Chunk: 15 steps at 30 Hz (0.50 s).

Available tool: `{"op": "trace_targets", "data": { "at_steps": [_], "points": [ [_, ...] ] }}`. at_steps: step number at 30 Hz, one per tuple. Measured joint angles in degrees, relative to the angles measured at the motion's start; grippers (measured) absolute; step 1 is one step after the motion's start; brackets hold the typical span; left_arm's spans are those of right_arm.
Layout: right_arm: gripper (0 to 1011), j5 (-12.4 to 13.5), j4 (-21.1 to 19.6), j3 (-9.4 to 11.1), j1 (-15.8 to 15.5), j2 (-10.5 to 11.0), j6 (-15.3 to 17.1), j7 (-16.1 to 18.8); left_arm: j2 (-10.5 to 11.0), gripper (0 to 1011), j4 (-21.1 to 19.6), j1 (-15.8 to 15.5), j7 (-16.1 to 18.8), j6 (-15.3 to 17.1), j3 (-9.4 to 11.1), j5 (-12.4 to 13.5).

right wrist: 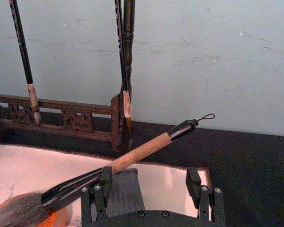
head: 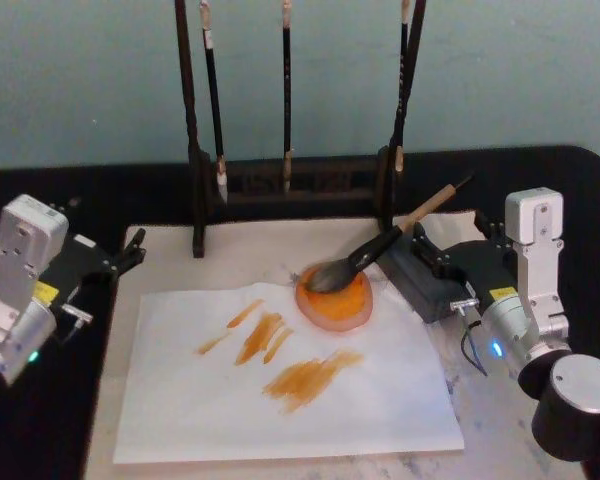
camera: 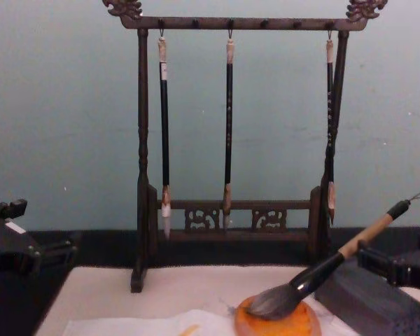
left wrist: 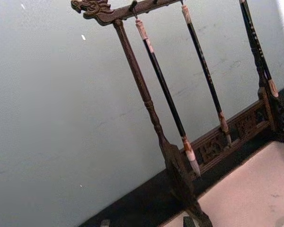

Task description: Pick up the brush from the inkstone, write on the paper, then place the brush back to its original position.

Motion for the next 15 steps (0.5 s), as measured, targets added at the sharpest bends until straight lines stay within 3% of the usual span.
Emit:
{"op": "trace_targets", "data": {
  "at_steps": [15],
  "points": [
    [1000,0.0,0.0,0.0,0.0,0.0,0.0,0.0,0.0,1001,0.0,0.0,0.0,0.0,0.0,0.0]
  ]
}}
